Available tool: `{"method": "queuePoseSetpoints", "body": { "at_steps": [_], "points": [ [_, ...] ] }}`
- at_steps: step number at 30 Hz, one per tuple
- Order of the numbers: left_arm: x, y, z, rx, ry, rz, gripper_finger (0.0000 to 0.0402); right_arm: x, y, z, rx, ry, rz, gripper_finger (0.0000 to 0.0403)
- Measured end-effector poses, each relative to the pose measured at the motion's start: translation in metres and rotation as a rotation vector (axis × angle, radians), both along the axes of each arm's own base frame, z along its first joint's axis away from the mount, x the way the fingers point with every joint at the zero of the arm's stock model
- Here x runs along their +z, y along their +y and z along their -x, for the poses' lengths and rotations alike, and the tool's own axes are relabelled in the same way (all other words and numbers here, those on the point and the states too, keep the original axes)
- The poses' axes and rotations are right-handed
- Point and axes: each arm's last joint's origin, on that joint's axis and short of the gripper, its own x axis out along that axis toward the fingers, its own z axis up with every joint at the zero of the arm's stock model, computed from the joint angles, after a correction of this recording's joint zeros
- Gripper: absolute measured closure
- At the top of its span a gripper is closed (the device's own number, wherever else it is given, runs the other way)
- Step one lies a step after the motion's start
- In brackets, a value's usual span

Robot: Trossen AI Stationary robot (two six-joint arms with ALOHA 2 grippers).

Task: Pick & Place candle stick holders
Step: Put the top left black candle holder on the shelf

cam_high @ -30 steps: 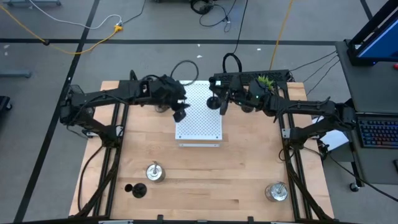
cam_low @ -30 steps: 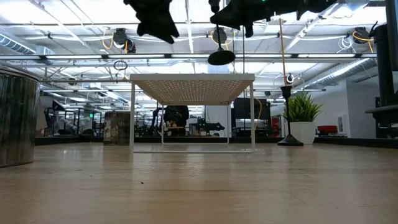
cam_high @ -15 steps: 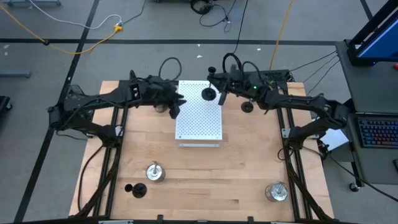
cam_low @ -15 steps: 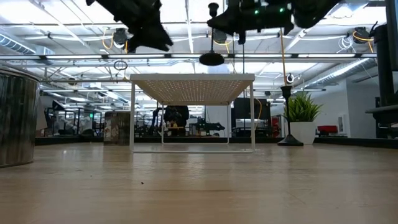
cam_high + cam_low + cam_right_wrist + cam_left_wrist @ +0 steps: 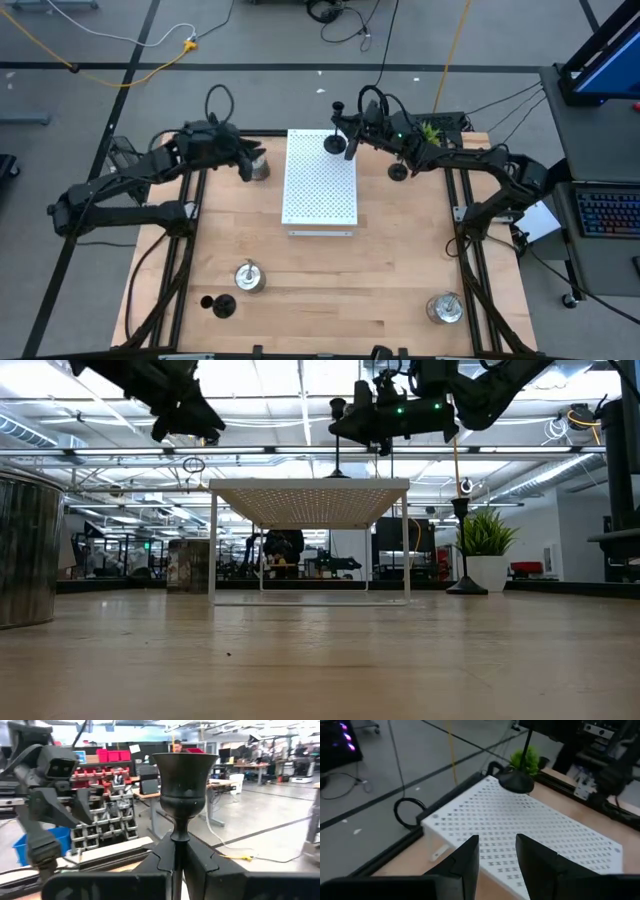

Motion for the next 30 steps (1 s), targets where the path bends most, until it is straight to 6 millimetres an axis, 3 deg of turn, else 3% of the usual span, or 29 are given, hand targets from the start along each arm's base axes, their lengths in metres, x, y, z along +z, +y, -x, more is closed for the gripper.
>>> {"method": "queuePoseSetpoints", "body": {
  "at_steps": [7,15,25,30],
  "points": [
    [-0.006,0.007,0.013,0.041,-0.012,0.026,0.0268,-0.004,-0.006,0.002,-0.139,0.063,0.034,0.0395],
    [-0.007,0.011,0.015,0.046,-0.015,0.031,0.0268,-0.009,-0.007,0.003,-0.148,0.107,0.010,0.0395],
    [-0.007,0.011,0.015,0.042,-0.017,0.034,0.0268,-0.024,-0.005,0.011,-0.218,0.058,-0.008,0.0395],
    [-0.007,0.011,0.015,0.044,-0.023,0.045,0.0268,-0.021,-0.005,0.012,-0.216,-0.004,-0.008,0.0395]
  ]
}}
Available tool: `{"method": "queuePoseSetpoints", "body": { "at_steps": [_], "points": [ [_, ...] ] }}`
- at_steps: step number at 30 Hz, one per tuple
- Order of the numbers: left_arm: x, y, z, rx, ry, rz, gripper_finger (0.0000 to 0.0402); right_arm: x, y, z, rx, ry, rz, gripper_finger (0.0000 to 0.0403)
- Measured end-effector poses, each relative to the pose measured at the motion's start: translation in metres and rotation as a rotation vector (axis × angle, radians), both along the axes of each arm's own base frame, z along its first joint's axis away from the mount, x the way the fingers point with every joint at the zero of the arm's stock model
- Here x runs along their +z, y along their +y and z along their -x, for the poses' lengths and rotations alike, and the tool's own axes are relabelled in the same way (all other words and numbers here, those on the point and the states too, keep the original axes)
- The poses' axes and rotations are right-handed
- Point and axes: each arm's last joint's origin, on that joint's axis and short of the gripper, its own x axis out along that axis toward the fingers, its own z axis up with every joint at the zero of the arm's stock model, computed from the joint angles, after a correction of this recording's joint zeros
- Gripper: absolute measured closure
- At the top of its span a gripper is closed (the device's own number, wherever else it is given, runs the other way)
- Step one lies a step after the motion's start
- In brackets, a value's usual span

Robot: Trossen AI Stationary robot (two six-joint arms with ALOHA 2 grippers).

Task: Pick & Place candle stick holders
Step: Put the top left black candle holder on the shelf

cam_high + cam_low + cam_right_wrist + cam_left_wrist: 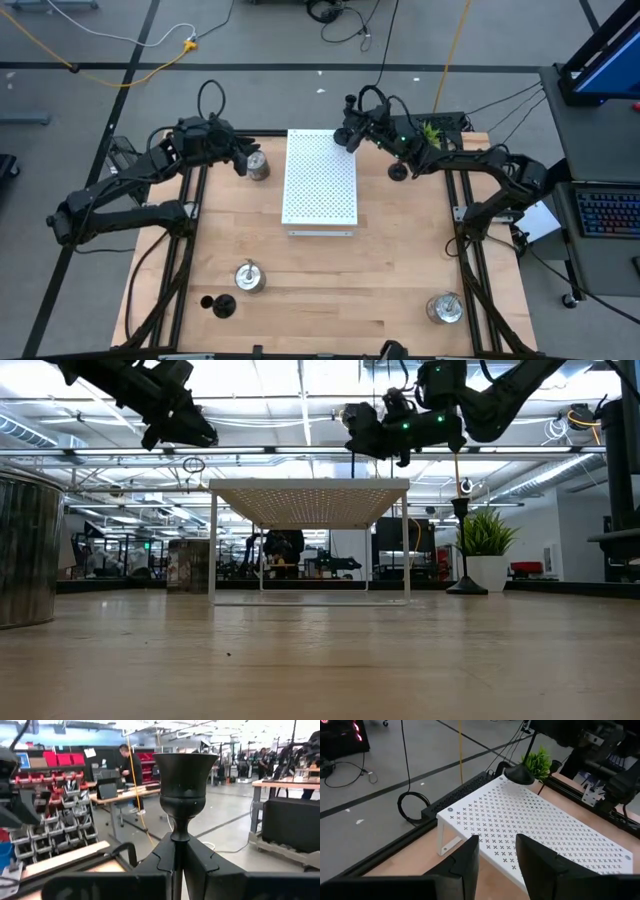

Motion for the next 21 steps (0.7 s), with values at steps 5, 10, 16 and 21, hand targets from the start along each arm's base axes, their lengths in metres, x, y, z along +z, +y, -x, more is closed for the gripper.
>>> {"method": "queuePoseSetpoints", "body": {
  "at_steps": [5,10,16,21],
  "points": [
    [0.000,0.000,0.000,0.002,-0.002,0.003,0.0268,-0.010,-0.002,-0.005,0.006,0.003,-0.002,0.0395],
    [0.000,0.000,0.000,0.007,-0.010,0.016,0.0268,-0.016,-0.004,-0.009,0.003,0.006,0.005,0.0395],
    [0.000,0.000,0.000,0.008,-0.011,0.018,0.0268,-0.012,-0.004,-0.008,0.001,-0.004,0.041,0.0394],
    [0.000,0.000,0.000,0.012,-0.010,0.017,0.0268,-0.014,0.000,-0.010,0.012,0.023,0.036,0.0394]
  ]
}}
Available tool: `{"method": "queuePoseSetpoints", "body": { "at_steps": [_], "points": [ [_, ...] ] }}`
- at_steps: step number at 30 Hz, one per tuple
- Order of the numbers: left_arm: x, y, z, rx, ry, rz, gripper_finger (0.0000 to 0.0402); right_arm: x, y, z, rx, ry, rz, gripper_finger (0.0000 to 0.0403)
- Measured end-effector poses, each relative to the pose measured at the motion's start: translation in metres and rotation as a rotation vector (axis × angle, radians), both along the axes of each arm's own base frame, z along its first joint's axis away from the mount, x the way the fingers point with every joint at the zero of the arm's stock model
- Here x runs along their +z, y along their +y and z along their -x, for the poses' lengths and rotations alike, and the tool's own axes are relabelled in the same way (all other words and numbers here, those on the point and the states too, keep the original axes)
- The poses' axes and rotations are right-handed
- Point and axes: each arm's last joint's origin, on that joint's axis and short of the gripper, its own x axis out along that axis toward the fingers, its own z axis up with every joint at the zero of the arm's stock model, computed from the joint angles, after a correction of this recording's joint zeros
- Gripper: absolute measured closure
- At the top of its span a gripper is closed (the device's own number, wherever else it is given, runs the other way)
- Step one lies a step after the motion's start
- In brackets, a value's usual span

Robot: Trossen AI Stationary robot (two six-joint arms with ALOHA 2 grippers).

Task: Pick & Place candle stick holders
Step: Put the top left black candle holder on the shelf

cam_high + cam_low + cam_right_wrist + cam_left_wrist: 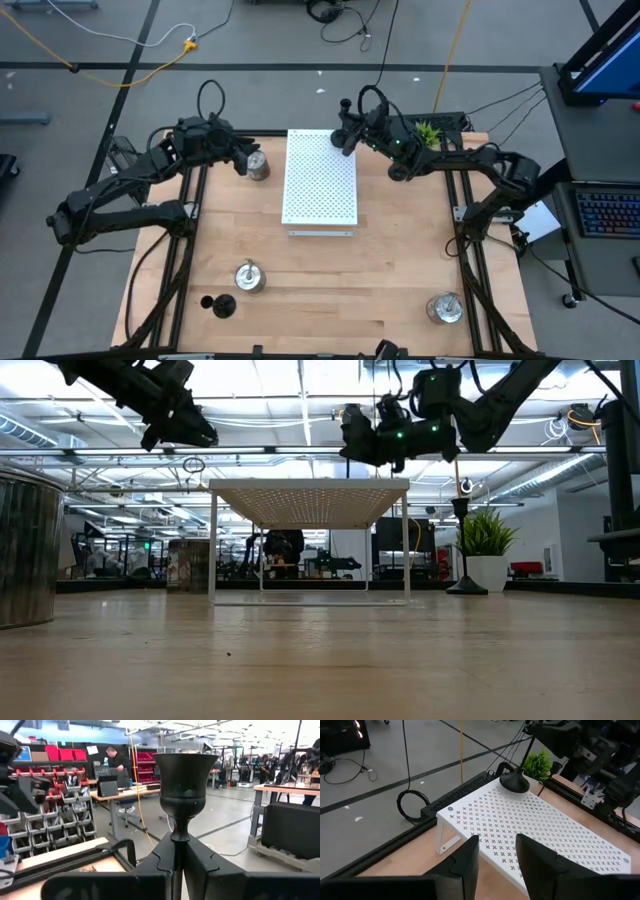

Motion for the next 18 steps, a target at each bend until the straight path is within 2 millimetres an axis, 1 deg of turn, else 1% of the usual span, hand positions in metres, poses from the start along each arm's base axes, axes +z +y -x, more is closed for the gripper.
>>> {"method": "queuePoseSetpoints", "body": {
  "at_steps": [3,8,18],
  "points": [
    [0.0000,0.0002,0.0001,0.006,0.002,-0.002,0.0268,-0.0036,0.0001,-0.0009,0.001,0.033,-0.007,0.0393],
    [0.0000,0.0002,0.0001,0.006,0.002,-0.003,0.0268,-0.0034,0.0000,-0.0006,-0.001,0.039,-0.002,0.0392],
    [0.0000,0.0002,0.0001,0.006,0.002,-0.002,0.0268,-0.0047,0.0005,-0.0011,0.022,0.046,-0.013,0.0372]
  ]
}}
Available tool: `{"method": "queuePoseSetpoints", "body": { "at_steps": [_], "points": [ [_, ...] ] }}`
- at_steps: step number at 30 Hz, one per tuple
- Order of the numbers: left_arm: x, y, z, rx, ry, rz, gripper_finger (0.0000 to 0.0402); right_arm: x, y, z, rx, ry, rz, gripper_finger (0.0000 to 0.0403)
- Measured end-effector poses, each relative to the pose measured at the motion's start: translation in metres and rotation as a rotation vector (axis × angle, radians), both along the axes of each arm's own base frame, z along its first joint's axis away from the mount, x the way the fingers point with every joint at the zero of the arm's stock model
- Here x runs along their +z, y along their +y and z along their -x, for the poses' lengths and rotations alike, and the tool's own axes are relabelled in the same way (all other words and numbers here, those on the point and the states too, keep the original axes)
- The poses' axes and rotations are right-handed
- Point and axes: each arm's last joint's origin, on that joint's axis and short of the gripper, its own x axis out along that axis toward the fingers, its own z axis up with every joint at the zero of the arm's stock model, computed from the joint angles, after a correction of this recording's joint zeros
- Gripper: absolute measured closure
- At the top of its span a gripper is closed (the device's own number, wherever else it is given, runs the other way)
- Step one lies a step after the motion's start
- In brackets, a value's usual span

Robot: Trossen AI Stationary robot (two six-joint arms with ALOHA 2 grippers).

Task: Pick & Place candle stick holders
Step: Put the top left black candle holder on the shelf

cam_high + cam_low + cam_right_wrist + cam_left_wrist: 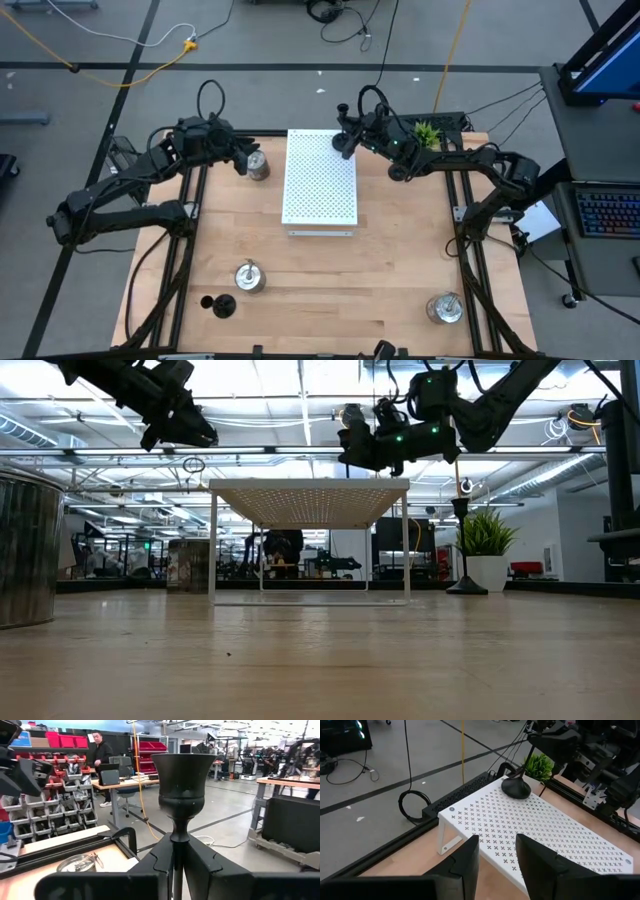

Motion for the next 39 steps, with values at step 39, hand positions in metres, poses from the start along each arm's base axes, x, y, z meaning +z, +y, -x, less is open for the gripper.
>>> {"method": "queuePoseSetpoints", "body": {
  "at_steps": [39],
  "points": [
    [0.0005,0.0000,0.0000,0.000,-0.001,-0.002,0.0268,0.0007,0.0002,0.0000,0.006,-0.020,-0.017,0.0232]
  ]
}}
